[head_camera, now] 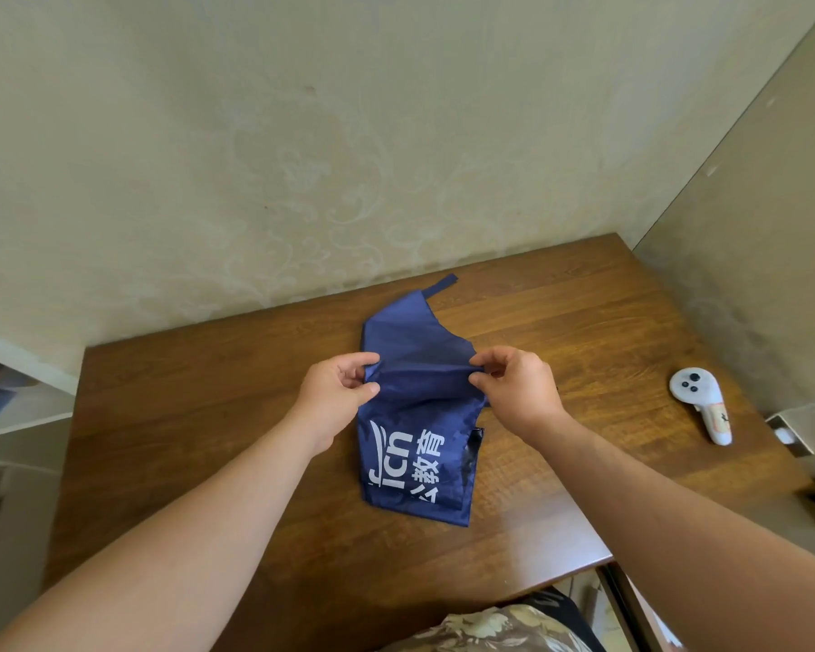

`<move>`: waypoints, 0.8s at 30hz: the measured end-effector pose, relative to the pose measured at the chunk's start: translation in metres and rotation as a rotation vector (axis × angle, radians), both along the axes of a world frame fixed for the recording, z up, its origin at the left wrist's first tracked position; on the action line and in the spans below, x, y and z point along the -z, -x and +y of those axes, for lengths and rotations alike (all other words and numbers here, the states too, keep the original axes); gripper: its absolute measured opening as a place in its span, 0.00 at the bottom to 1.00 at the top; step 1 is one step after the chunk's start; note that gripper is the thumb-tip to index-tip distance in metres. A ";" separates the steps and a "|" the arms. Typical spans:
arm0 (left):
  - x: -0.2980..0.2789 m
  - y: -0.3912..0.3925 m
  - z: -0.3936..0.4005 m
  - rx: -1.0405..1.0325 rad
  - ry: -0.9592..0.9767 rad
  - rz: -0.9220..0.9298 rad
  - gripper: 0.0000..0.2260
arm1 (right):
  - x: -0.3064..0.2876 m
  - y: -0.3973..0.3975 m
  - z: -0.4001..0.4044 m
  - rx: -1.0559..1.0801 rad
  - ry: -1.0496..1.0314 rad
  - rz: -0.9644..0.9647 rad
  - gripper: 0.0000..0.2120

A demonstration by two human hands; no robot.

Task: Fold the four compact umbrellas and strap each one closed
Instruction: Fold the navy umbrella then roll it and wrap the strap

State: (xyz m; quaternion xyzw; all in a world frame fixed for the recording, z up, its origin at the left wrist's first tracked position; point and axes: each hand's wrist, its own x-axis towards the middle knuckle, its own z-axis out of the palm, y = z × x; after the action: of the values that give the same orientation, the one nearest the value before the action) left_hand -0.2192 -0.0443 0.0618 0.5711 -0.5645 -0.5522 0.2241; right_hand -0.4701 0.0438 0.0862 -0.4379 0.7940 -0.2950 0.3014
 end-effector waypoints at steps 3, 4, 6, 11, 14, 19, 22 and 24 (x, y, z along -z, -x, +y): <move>-0.004 -0.002 -0.001 0.097 0.021 -0.026 0.22 | -0.001 0.001 -0.001 -0.011 0.008 0.009 0.07; -0.005 -0.002 -0.001 0.134 0.024 -0.031 0.23 | -0.002 0.001 -0.001 -0.021 0.005 0.010 0.07; -0.005 -0.002 -0.002 0.155 0.065 -0.089 0.20 | -0.002 0.002 -0.002 -0.045 -0.005 0.025 0.08; -0.007 0.000 -0.005 0.081 0.231 -0.254 0.09 | -0.002 0.003 -0.004 -0.068 0.023 0.135 0.08; -0.008 0.001 -0.007 0.082 0.303 -0.313 0.05 | 0.000 0.003 -0.006 -0.082 0.049 0.164 0.07; -0.005 -0.003 -0.010 0.118 0.357 -0.360 0.03 | -0.001 0.005 -0.007 -0.077 0.064 0.189 0.07; -0.005 -0.005 -0.013 0.234 0.500 -0.475 0.10 | -0.002 0.003 -0.007 -0.119 0.087 0.244 0.04; -0.007 -0.003 -0.014 0.344 0.576 -0.520 0.18 | -0.003 0.001 -0.008 -0.119 0.078 0.215 0.03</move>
State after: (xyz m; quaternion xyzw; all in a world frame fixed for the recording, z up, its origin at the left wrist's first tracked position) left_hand -0.2160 -0.0579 0.0686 0.5028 -0.8206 -0.2388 0.1291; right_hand -0.4715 0.0363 0.0889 -0.5245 0.7822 -0.2588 0.2144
